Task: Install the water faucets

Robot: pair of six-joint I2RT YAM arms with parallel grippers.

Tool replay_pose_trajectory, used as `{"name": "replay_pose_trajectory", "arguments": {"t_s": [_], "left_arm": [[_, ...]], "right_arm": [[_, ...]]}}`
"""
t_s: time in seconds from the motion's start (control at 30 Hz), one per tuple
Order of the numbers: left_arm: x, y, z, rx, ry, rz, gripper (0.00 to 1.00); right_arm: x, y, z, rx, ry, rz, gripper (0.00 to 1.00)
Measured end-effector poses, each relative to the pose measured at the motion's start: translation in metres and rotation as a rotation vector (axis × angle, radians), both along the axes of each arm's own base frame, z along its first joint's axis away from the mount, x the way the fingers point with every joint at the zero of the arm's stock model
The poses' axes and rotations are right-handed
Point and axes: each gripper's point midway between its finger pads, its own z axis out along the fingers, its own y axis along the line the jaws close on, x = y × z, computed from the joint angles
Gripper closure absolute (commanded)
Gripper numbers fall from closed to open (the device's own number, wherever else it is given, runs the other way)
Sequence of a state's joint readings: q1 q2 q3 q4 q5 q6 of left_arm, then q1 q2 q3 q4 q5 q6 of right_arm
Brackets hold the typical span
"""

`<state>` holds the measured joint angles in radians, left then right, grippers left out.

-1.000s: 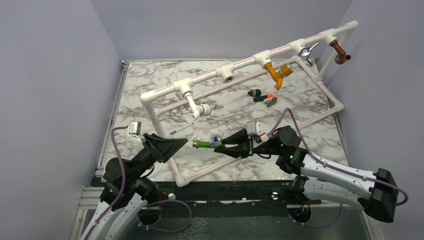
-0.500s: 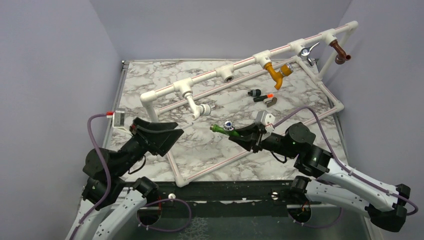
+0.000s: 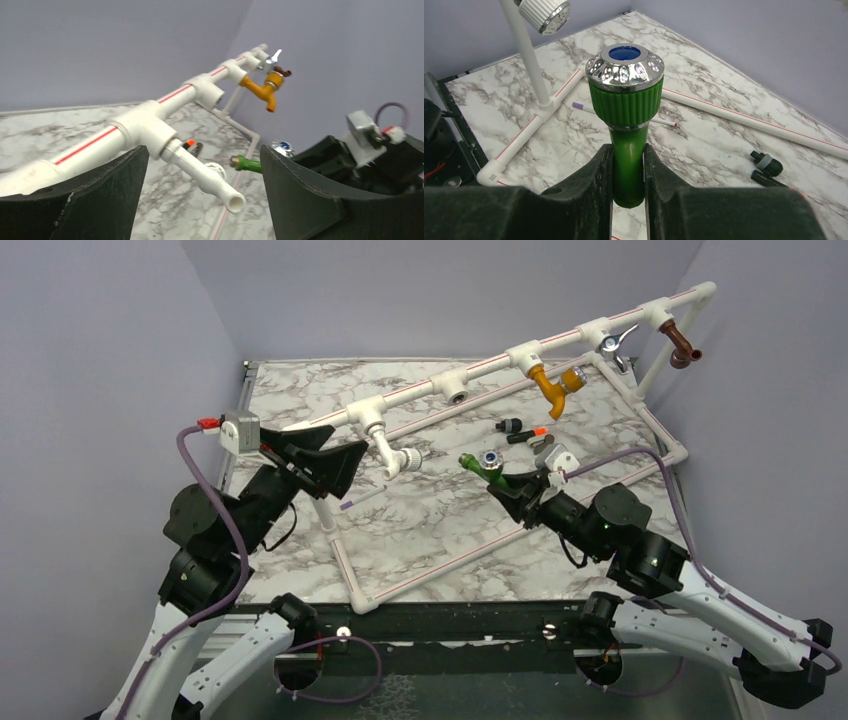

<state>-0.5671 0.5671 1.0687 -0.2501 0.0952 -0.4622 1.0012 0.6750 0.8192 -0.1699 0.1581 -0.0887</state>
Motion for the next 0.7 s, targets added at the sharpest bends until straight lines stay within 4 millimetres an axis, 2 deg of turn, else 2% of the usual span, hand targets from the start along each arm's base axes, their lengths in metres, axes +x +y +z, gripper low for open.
{"name": "replay_pose_trajectory", "arguments": {"t_s": [0.1,0.33,0.5,0.7], "left_arm": [[0.023,0.007,0.002,0.051,-0.010,0.105,0.18],[0.069,0.027,-0.002,0.165,-0.023,0.336,0.18],[0.090,0.037,-0.004,0.224,-0.039,0.440,0.18],[0.109,0.043,-0.014,0.290,-0.050,0.526,0.18]], "right_arm": [[0.005,-0.004,0.003,-0.009,-0.014,-0.030,1.00],[0.018,-0.008,0.026,-0.015,-0.063,-0.100,0.99],[0.026,-0.010,0.039,-0.002,-0.099,-0.142,0.99],[0.035,0.000,0.050,0.018,-0.139,-0.151,1.00]]}}
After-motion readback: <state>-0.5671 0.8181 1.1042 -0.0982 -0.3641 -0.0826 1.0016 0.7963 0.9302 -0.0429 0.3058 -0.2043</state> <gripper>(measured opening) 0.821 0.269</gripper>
